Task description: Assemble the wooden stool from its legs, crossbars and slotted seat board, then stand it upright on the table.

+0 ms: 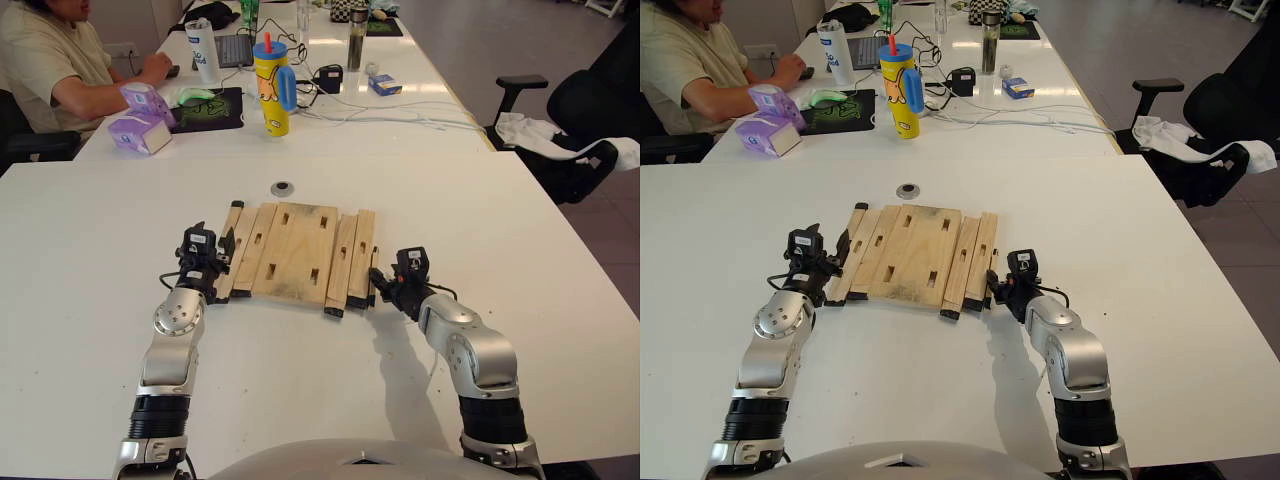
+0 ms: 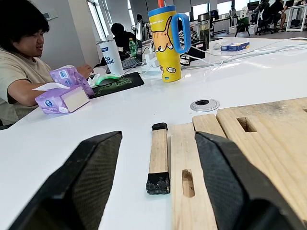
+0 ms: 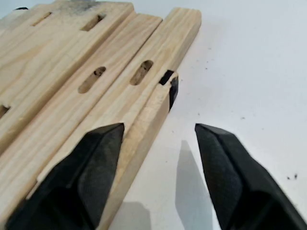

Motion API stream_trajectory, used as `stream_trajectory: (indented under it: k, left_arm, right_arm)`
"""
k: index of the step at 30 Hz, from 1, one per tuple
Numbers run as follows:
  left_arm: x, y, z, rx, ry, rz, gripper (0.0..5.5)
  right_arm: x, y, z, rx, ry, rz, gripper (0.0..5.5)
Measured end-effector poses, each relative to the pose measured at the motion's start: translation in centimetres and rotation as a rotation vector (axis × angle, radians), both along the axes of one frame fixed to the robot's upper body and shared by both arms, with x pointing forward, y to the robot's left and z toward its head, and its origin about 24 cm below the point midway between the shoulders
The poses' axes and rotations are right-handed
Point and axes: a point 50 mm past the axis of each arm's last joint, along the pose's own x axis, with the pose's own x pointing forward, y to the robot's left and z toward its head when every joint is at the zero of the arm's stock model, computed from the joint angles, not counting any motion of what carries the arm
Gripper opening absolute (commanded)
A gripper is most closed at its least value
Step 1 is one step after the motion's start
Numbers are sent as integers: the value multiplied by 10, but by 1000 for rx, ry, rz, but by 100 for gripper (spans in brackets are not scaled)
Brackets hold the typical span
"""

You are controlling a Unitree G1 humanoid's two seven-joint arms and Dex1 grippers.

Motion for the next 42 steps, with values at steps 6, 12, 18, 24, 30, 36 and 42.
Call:
stream_trajectory:
  k: [6,12,18,24,30,36,42]
  left_arm:
    - [-1,-2,2,-8,-7,4,285]
    - [-2,-2,1,-9,4,8,285]
    - [-4,-3,3,-16,5,13,285]
    - [-9,-6,6,-39,-4,44,285]
    - [-2,-15,17,-214,-31,-15,285]
    - [12,-33,45,-688,-21,-350,366]
    - [17,-45,81,-1086,131,-826,413]
  right_arm:
    - [-1,0,1,103,59,-32,148]
    - [-5,-1,8,138,140,-34,64]
    - [-10,-6,14,189,254,-42,46]
    - [-12,-13,18,85,273,57,45]
    - [3,-25,34,104,26,-34,43]
    - [23,-13,76,457,-270,59,43]
    - [16,13,90,977,-207,453,43]
